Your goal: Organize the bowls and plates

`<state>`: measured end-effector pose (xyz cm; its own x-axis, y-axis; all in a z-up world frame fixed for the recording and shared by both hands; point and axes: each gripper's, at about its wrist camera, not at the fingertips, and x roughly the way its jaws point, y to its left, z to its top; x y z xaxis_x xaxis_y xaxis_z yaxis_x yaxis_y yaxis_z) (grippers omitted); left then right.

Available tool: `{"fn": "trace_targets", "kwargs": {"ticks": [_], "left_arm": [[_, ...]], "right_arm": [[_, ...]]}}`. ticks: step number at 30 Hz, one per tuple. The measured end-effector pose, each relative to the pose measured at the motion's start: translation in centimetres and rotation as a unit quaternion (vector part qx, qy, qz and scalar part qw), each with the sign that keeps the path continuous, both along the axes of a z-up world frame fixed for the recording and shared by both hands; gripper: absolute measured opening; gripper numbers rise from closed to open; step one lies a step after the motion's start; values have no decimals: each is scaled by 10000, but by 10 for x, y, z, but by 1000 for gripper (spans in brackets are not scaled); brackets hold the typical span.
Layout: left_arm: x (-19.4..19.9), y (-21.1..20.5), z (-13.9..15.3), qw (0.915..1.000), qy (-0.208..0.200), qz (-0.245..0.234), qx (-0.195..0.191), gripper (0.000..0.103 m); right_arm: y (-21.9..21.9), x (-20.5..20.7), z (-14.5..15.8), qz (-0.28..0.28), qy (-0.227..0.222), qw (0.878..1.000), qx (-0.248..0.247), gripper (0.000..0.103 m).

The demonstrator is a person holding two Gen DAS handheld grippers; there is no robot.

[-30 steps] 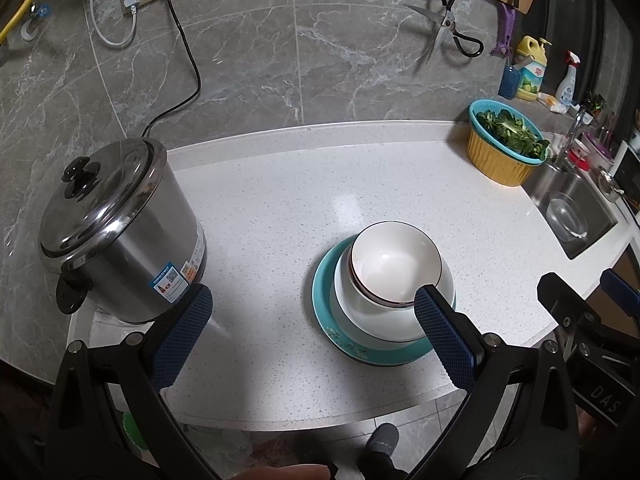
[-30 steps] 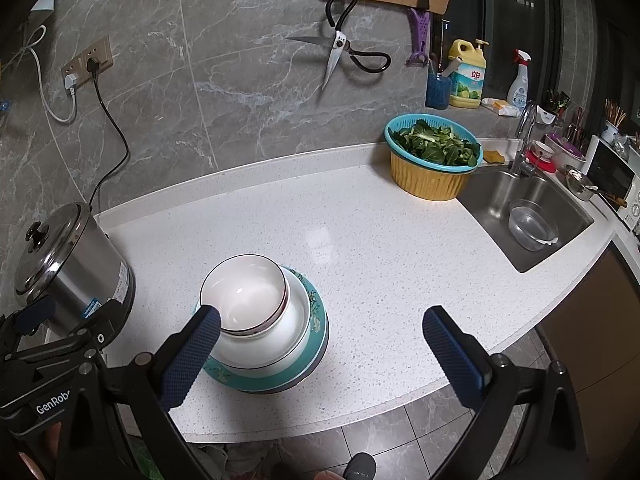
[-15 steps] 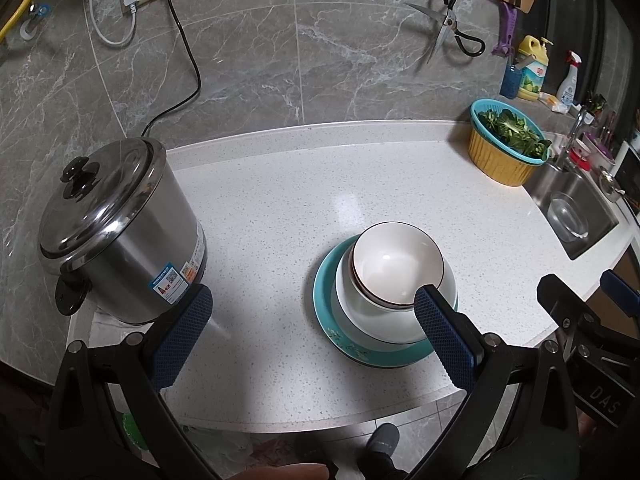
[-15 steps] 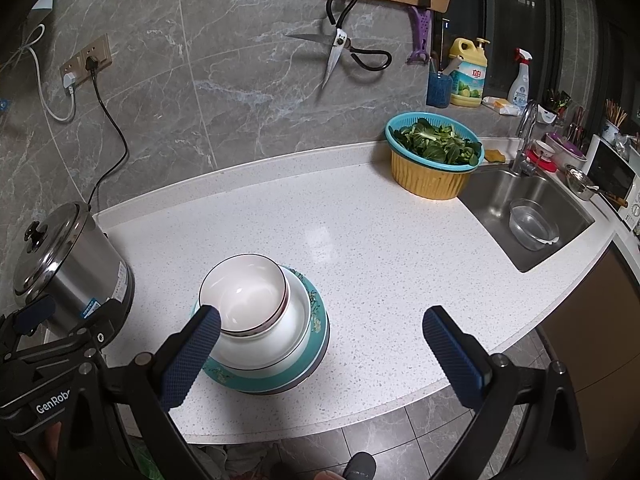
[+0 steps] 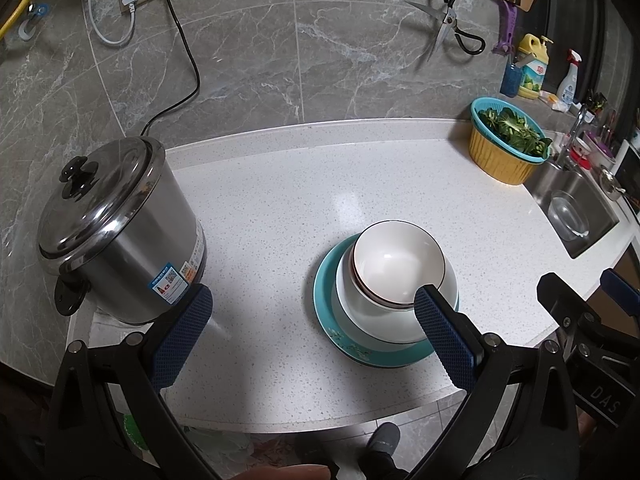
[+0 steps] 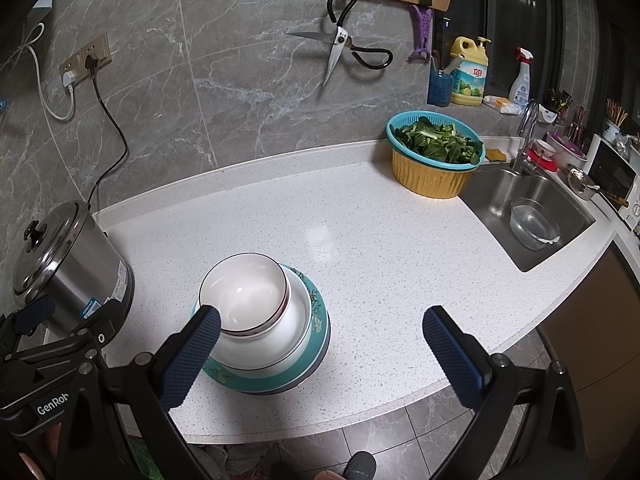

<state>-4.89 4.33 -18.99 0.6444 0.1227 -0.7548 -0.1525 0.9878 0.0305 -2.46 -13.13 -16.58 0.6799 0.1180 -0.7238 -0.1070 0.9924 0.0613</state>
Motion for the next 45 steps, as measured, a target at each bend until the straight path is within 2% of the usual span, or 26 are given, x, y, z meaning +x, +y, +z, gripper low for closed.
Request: {"fn": "trace_targets", "kwargs": {"ticks": [45], "left_arm": [[9,5,-6,10000,74,-48,-24,103]], "right_arm": [[-2,6,-2,66,41,10000,-20,103]]}}
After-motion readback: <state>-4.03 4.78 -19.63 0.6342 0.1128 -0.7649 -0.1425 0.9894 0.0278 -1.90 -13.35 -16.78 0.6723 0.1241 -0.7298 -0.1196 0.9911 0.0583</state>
